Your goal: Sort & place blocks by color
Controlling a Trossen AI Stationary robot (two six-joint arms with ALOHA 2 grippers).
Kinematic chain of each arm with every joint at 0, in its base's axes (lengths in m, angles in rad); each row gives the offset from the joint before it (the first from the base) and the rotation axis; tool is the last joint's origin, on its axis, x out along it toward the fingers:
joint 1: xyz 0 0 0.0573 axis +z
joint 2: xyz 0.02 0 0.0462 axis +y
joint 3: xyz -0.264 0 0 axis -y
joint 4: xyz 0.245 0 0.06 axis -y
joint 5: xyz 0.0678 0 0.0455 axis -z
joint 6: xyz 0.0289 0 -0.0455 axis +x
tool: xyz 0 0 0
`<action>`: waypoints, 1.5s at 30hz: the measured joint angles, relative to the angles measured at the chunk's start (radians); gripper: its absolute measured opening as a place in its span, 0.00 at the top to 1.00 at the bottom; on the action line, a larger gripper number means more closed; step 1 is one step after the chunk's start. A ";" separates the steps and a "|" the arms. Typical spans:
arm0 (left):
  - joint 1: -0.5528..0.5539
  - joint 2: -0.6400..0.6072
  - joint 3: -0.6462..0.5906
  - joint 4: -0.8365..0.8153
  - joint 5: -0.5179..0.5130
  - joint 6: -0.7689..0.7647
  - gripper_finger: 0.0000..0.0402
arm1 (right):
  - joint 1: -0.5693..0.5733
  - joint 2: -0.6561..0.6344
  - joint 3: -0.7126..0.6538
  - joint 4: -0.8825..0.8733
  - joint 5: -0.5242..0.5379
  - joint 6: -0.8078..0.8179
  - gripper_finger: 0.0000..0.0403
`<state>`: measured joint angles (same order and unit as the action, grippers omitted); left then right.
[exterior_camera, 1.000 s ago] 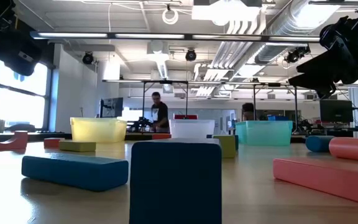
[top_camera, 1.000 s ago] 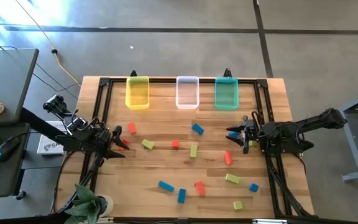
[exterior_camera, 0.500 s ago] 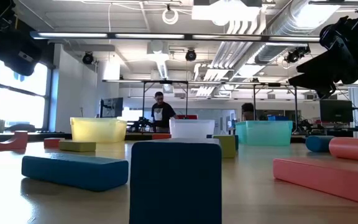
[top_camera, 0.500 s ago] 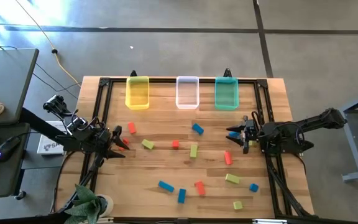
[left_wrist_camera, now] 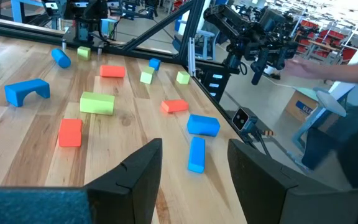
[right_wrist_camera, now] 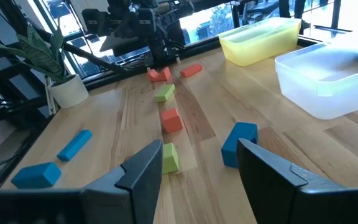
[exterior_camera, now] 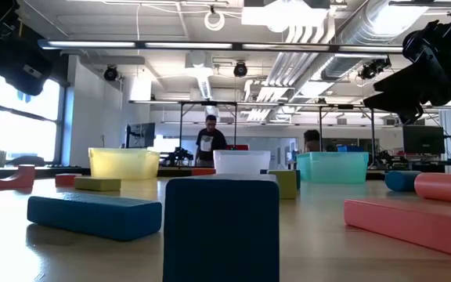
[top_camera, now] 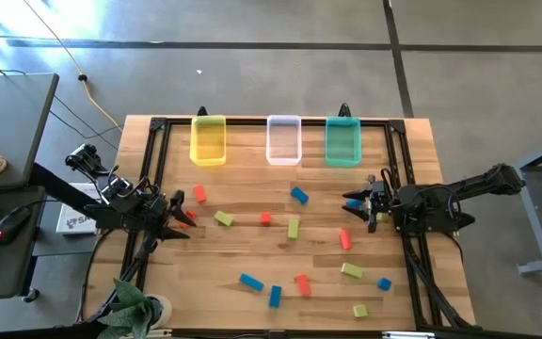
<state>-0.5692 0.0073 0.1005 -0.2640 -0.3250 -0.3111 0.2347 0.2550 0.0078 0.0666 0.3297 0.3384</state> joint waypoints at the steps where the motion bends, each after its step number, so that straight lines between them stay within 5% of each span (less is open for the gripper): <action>1: 0.000 0.000 0.000 0.000 0.000 0.000 0.57 | 0.000 0.000 0.000 0.000 0.000 0.000 0.52; 29: 0.000 0.000 0.000 0.000 0.000 0.000 0.57 | 0.000 0.000 0.000 0.004 0.005 -0.005 0.52; 37: 0.000 0.000 0.000 0.000 0.000 0.000 0.57 | -0.001 0.000 0.008 0.028 0.043 0.185 0.52; 45: 0.000 0.000 0.000 0.000 -0.001 0.000 0.57 | 0.000 0.000 0.026 0.281 0.152 0.190 0.52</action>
<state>-0.5694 0.0074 0.1001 -0.2638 -0.3262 -0.3111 0.2344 0.2550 0.0341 0.3479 0.4821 0.5289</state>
